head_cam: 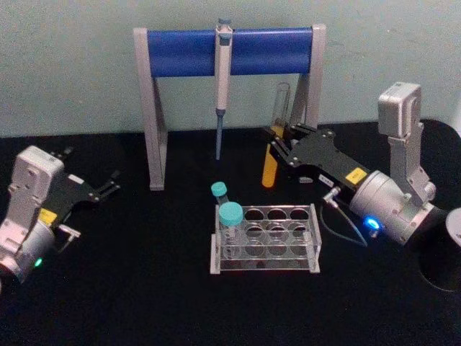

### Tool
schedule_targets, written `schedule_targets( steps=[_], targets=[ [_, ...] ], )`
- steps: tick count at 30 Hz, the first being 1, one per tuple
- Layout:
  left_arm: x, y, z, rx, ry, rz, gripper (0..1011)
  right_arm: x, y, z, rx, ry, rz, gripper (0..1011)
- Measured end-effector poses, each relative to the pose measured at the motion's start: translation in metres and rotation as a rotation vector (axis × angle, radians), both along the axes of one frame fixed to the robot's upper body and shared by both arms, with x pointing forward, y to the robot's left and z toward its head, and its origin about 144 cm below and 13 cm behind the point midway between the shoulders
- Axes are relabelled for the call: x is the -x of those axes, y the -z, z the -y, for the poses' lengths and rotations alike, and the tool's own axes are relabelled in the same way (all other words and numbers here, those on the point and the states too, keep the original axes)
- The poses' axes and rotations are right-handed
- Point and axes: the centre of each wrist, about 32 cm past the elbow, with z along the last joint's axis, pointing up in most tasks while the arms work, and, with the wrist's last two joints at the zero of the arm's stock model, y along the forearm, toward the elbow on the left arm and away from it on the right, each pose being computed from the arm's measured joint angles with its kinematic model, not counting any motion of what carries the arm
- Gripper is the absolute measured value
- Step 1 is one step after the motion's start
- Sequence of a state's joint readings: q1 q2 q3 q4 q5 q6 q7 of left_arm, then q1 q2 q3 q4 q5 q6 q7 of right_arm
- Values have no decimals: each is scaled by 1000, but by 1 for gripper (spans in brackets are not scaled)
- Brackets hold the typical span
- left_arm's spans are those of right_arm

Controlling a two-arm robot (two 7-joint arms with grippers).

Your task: Pick up the test tube from the test tube rack, shake it, then place it back into the test tube rack.

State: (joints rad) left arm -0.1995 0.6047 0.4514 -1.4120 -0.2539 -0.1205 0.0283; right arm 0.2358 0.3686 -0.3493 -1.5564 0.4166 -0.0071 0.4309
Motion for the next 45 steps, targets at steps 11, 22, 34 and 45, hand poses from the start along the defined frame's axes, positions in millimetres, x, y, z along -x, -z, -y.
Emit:
schedule_targets(
  steps=[11, 22, 34, 45],
  targets=[
    [0, 0, 0, 0, 0, 0, 1001, 2, -1, 12, 11, 80, 12, 226],
    [0, 0, 0, 0, 0, 0, 1001, 32, -3, 28, 48, 104, -11, 226],
    [0, 0, 0, 0, 0, 0, 1001, 42, 1, 5, 5, -19, -50, 226],
    [0, 0, 0, 0, 0, 0, 1001, 14, 6, -12, -15, -2, -31, 226]
  ],
)
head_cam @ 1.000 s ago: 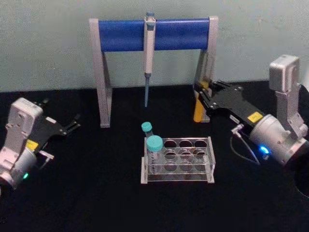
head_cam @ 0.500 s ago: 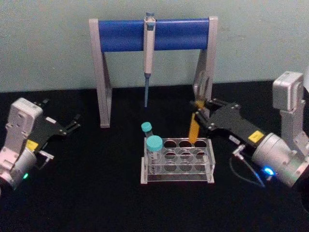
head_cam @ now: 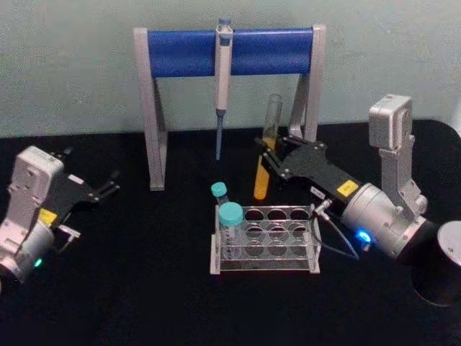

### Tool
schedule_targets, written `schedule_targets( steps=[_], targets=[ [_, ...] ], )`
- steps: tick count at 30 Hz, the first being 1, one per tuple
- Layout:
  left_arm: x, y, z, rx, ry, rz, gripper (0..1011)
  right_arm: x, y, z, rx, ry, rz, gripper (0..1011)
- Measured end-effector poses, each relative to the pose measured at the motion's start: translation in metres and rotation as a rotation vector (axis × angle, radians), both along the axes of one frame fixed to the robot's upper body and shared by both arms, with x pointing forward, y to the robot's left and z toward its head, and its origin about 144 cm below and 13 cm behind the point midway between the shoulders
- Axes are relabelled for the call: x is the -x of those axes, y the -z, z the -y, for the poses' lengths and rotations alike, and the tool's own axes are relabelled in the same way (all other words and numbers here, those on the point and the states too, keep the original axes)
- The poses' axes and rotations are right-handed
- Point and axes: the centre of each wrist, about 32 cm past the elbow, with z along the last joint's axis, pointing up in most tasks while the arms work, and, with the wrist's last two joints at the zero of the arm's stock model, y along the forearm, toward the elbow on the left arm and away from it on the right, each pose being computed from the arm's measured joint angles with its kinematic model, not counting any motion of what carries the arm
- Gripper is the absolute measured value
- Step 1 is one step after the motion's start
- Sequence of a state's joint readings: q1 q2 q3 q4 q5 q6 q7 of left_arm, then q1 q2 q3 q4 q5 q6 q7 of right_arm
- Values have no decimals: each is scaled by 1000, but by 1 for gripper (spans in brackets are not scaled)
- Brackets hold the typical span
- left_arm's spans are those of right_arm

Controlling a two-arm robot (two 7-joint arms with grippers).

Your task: Pick up the test tube from the test tube rack, shake it, then place it back into the test tube rack.

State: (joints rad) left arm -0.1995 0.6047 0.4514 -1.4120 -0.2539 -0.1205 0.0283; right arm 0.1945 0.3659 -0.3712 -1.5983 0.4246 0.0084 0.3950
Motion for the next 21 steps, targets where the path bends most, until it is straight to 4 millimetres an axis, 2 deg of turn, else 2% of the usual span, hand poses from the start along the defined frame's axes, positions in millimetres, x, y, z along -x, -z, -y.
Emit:
schedule_targets(
  steps=[9, 21],
  targets=[
    [0, 0, 0, 0, 0, 0, 1001, -6, 0, 10, 17, 50, 8, 226],
    [0, 0, 0, 0, 0, 0, 1001, 7, -2, 31, 50, 112, 2, 226]
  ],
)
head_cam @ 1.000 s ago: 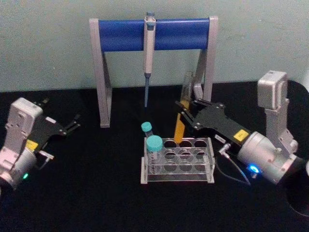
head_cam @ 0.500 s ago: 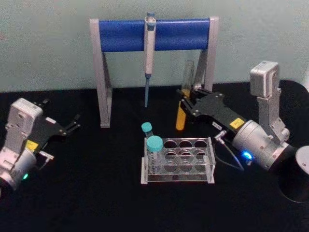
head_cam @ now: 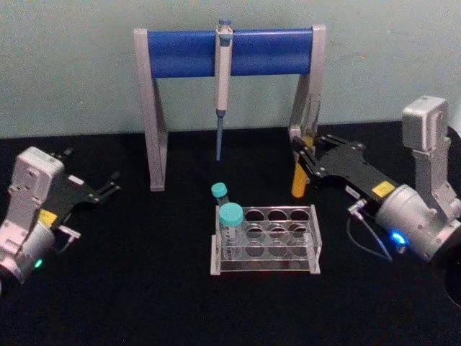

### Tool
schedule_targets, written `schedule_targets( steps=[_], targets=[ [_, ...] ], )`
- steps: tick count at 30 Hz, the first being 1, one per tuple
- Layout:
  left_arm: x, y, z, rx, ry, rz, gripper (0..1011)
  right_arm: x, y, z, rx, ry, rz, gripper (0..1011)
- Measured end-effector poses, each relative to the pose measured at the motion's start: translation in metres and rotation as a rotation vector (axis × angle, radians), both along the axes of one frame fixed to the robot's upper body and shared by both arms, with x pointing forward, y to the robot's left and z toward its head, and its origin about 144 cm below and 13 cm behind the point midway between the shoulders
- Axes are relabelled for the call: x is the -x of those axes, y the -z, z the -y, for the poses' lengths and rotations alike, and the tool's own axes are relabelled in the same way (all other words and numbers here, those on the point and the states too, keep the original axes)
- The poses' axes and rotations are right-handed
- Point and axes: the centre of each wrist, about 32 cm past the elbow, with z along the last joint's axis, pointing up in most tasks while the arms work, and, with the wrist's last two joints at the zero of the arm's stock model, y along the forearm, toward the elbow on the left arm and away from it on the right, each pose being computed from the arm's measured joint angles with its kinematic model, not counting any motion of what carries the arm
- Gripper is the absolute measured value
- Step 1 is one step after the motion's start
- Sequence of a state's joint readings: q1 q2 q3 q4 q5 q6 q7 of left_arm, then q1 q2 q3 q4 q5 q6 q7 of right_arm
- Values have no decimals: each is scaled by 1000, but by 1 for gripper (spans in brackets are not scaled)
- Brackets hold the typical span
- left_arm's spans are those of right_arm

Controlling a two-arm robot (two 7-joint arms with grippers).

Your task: Pick up the test tube from the test tube rack, shake it, then place it back into the test tube rack.

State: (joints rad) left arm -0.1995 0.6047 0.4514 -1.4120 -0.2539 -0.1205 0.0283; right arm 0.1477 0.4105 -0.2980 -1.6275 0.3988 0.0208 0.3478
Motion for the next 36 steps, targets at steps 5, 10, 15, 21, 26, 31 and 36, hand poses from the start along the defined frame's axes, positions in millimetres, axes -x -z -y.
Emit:
schedule_targets(
  steps=[5, 10, 15, 21, 26, 31, 36],
  targets=[
    [0, 0, 0, 0, 0, 0, 1001, 12, -1, 8, 14, 10, -9, 225],
    [0, 0, 0, 0, 0, 0, 1001, 23, -2, 8, 13, -17, -22, 226],
    [0, 0, 0, 0, 0, 0, 1001, 28, -1, 3, 2, -61, -33, 226],
    [0, 0, 0, 0, 0, 0, 1001, 25, -1, -8, -13, -110, -38, 226],
    [0, 0, 0, 0, 0, 0, 1002, 14, 1, -21, -27, -143, -31, 226],
    [0, 0, 0, 0, 0, 0, 1002, 1, 2, -31, -38, -144, -30, 226],
    [0, 0, 0, 0, 0, 0, 1001, -10, 1, -35, -42, -126, -22, 226]
  ],
)
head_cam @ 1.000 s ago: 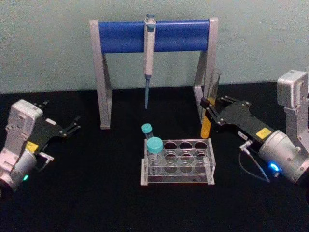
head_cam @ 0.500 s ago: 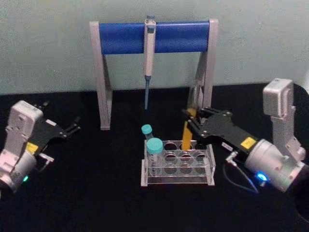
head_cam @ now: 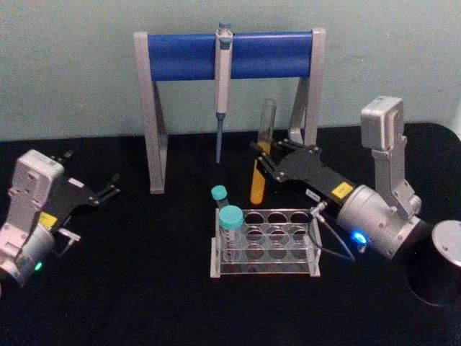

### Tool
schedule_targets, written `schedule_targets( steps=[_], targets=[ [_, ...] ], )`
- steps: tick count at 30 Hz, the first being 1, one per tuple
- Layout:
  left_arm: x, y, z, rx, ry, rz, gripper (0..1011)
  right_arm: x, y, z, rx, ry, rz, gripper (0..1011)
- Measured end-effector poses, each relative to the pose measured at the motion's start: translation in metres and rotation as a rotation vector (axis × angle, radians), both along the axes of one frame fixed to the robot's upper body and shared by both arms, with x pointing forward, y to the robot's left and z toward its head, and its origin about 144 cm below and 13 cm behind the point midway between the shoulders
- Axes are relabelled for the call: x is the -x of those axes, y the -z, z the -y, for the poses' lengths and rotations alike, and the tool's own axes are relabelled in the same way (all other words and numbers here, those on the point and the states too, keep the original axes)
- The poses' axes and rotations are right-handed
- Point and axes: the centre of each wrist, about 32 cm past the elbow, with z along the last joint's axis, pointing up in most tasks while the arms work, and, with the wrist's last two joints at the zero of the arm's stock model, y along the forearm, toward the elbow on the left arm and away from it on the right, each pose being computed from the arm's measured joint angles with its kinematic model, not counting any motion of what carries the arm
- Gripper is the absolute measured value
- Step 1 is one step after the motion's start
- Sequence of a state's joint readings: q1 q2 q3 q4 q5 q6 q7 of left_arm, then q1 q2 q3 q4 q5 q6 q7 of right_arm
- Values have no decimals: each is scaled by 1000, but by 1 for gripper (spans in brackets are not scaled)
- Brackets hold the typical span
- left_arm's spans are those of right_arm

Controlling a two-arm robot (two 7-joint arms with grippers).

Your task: Pick up the test tube from the test tube rack, shake it, then place it back into the test tube rack.

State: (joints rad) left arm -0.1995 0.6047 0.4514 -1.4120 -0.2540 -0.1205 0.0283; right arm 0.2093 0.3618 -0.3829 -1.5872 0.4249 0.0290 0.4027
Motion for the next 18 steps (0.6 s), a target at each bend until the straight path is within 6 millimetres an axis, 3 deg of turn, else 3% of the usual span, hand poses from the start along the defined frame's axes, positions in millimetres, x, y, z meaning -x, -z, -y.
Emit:
schedule_targets(
  steps=[7, 18],
  targets=[
    [0, 0, 0, 0, 0, 0, 1001, -12, -3, 3, 6, 56, 16, 226],
    [0, 0, 0, 0, 0, 0, 1001, -10, -4, 19, 22, 131, 19, 226]
  ],
)
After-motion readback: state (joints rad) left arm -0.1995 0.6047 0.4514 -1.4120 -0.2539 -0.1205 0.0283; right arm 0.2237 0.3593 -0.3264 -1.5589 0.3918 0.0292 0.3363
